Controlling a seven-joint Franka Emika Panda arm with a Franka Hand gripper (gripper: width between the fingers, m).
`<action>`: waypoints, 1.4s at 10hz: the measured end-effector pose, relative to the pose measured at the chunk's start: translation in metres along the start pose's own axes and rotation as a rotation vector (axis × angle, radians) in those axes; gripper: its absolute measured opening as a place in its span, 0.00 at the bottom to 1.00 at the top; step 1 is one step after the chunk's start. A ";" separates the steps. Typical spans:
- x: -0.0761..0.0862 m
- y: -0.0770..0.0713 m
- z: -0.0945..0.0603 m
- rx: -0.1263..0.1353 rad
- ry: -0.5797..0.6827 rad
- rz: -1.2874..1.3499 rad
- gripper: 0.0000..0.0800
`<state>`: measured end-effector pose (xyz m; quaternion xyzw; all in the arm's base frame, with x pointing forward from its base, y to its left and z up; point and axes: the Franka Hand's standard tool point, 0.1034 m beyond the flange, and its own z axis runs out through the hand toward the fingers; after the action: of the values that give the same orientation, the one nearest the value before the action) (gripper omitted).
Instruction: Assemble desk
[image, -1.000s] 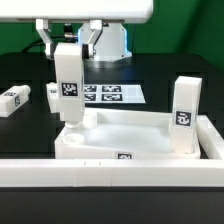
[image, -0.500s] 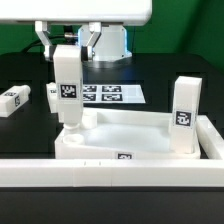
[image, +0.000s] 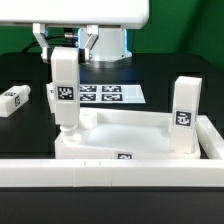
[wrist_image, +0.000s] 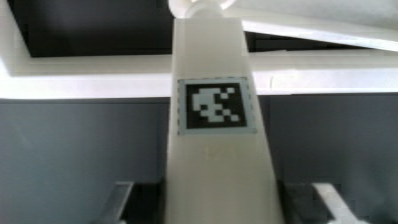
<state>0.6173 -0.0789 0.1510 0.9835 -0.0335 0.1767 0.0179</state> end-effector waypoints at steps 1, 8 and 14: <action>-0.001 0.001 -0.001 -0.017 0.051 -0.002 0.36; -0.007 -0.001 0.002 -0.016 0.040 -0.013 0.36; -0.017 -0.004 0.006 -0.017 0.031 -0.012 0.36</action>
Offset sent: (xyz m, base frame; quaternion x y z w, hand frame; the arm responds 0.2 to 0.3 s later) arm 0.0000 0.0000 0.0000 0.0000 0.0000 0.0000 1.0000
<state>0.6037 -0.0743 0.1393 0.9806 -0.0286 0.1918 0.0276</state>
